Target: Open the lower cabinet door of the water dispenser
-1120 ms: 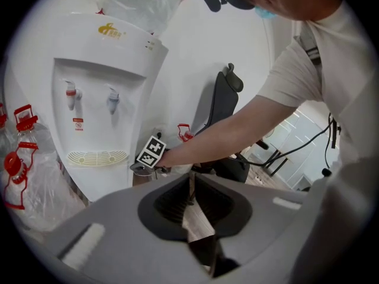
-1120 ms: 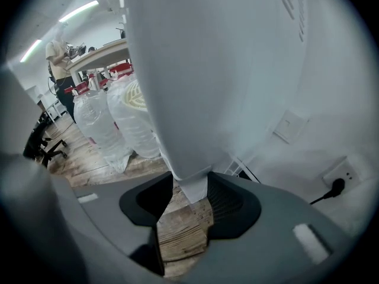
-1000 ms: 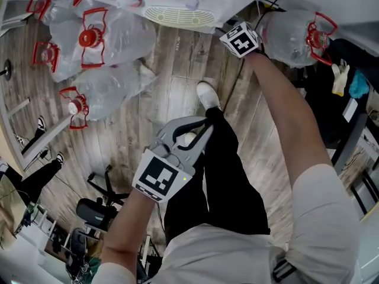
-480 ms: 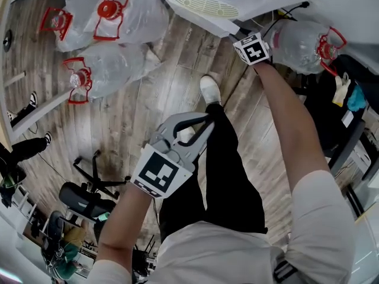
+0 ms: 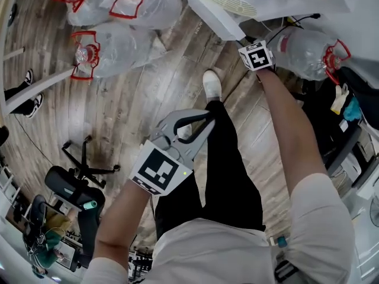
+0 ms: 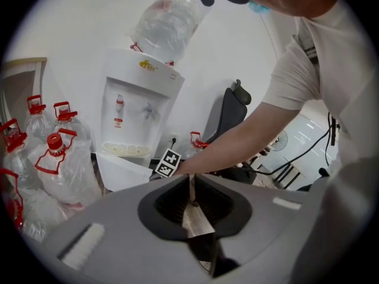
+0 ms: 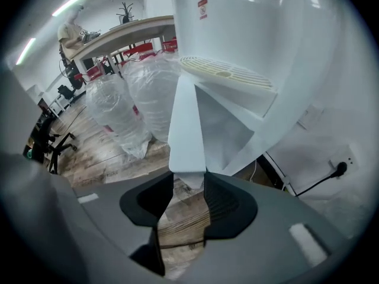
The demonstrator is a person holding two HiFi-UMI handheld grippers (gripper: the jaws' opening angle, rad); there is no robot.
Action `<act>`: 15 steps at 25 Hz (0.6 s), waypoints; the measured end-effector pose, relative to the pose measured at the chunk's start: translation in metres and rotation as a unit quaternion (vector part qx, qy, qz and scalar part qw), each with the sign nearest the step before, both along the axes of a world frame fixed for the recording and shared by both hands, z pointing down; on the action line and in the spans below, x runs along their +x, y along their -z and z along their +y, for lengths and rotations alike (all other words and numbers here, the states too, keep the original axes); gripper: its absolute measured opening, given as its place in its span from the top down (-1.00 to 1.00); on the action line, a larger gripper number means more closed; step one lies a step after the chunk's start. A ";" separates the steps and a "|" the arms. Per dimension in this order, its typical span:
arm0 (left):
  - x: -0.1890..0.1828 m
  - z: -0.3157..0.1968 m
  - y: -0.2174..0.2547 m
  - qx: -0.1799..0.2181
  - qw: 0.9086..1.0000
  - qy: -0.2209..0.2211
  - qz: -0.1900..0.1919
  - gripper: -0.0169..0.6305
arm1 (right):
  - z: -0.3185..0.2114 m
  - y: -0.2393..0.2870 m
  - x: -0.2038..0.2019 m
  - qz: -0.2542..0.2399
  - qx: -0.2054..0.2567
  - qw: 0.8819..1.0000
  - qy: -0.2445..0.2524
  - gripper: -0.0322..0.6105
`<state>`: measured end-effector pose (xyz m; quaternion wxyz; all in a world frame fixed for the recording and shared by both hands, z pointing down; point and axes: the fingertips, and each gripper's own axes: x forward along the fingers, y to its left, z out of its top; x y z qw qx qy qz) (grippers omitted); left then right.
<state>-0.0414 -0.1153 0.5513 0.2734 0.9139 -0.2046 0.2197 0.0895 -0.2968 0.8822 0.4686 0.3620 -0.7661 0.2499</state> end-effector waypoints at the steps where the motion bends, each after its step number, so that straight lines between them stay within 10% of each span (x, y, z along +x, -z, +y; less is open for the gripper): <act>1: -0.003 0.001 0.001 -0.003 1.000 0.005 0.000 0.76 | 0.004 0.000 -0.005 0.001 -0.004 1.000 0.005 0.41; 15: -0.056 0.019 0.010 -0.005 0.998 0.061 0.008 0.77 | 0.053 -0.009 -0.104 -0.025 -0.037 0.998 0.046 0.52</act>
